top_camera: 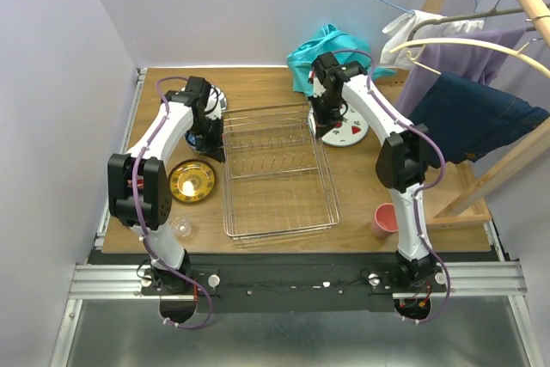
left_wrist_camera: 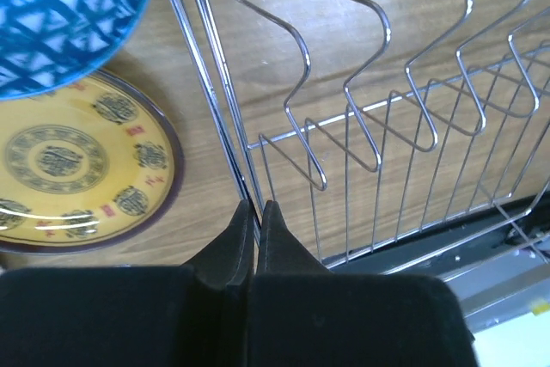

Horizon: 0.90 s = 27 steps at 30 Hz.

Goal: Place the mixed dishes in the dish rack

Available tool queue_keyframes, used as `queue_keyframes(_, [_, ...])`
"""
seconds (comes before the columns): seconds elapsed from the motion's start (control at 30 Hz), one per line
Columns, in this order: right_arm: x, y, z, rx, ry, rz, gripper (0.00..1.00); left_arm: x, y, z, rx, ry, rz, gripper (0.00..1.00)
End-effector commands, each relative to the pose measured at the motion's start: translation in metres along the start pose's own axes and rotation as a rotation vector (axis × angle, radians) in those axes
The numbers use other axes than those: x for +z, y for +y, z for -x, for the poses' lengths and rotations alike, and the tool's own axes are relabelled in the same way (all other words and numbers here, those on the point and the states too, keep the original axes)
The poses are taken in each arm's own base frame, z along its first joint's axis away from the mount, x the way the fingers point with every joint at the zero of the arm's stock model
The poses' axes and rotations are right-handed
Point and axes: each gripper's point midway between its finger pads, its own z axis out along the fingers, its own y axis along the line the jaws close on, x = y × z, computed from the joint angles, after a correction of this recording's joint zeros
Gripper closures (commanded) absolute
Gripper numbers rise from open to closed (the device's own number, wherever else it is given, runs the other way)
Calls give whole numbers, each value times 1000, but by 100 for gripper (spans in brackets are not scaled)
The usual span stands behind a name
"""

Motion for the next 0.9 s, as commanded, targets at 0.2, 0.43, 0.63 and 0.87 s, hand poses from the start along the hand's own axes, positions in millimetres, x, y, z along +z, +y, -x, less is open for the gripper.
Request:
queue_keyframes(0.2, [29,69,43,-85,-98,273,99,-3,-40,66,137,-176,-163,81])
queue_keyframes(0.43, [15,68,63,-120,-176,274,49,-18,-47,103,207,-287,-150,45])
queue_keyframes(0.63, [-12,65,44,-122,-172,260,34,-43,-50,108,255,-352,-118,33])
queue_keyframes(0.87, [-33,51,33,-143,-196,179,23,-49,-31,82,271,-330,-67,22])
